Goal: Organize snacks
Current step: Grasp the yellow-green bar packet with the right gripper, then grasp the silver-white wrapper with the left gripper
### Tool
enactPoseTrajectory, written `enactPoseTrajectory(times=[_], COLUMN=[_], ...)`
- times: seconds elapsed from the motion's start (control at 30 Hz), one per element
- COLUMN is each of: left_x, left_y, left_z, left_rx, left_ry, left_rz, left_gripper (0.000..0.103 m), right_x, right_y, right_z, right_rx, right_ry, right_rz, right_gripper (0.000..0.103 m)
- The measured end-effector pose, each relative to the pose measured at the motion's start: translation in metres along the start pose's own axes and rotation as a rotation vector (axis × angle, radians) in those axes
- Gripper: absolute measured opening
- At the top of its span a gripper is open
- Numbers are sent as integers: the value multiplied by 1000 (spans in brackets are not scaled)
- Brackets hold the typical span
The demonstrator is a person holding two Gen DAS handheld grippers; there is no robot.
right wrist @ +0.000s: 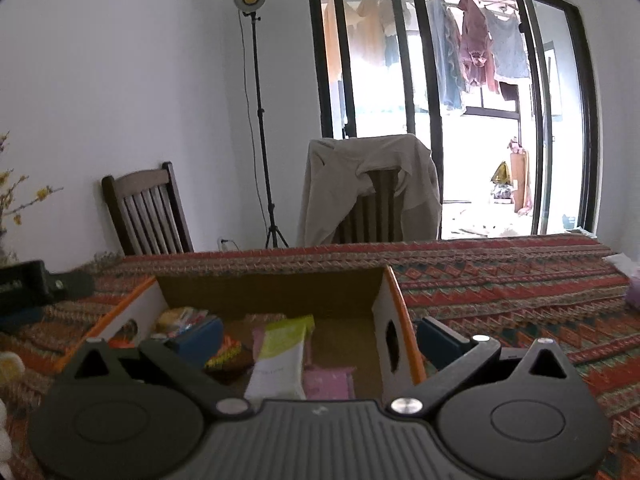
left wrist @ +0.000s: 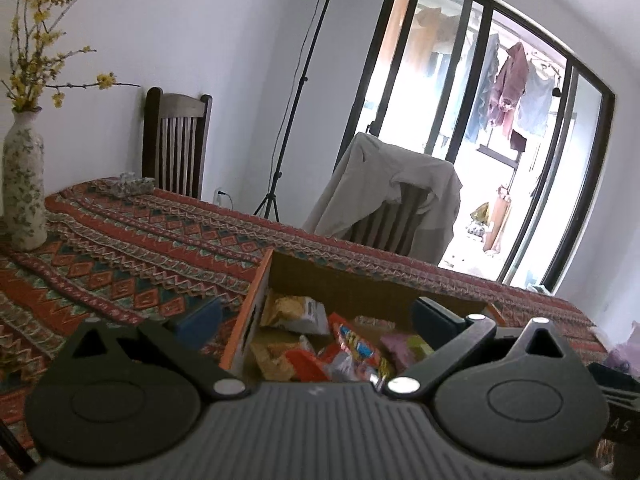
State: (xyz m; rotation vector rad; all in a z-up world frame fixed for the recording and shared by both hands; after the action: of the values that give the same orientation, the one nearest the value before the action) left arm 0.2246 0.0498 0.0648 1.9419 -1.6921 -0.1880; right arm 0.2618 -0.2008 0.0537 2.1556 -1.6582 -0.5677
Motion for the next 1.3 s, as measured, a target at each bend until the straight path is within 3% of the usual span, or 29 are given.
enactPoseTrajectory(times=[0.53, 0.73, 0.77, 0.83, 0.9, 0.97, 1.07, 1.3], left_x=[-62, -71, -70, -67, -63, -58, -48, -29], left_y=[48, 56, 57, 59, 60, 60, 59, 58], left_z=[59, 77, 79, 84, 89, 93, 99, 107], left_rx=[-127, -179, -183, -192, -204, -219, -236, -263], left_ry=[-10, 3, -2, -11, -15, -21, -39, -71], left_rz=[-80, -94, -93, -92, -86, -75, -58, -25], left_gripper=[103, 103, 103, 103, 103, 103, 103, 103], right_x=[1, -7, -8, -12, -11, -13, -18, -13], right_y=[25, 19, 18, 15, 9, 5, 9, 29], right_z=[86, 100, 101, 102, 104, 105, 108, 114], right_rx=[-281, -310, -309, -306, -302, -274, -253, -205], right_ry=[70, 40, 38, 26, -3, 1, 22, 40], right_rz=[60, 45, 43, 41, 38, 66, 60, 43], right_gripper=[103, 102, 99, 82, 71, 66, 39, 34])
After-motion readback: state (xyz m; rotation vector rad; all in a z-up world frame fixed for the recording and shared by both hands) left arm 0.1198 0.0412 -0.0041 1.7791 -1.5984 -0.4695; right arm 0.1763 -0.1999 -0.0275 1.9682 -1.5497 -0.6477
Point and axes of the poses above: each gripper's, at about its wrist camera, not at the fingertips, and y roughly against the way its jaws point, x to its right, z to its underside, the point moved 1 cm from there along -y, roughly the way its jaws point, and after that the axes turned 8 degrees about -x, right-handed, at the moved point
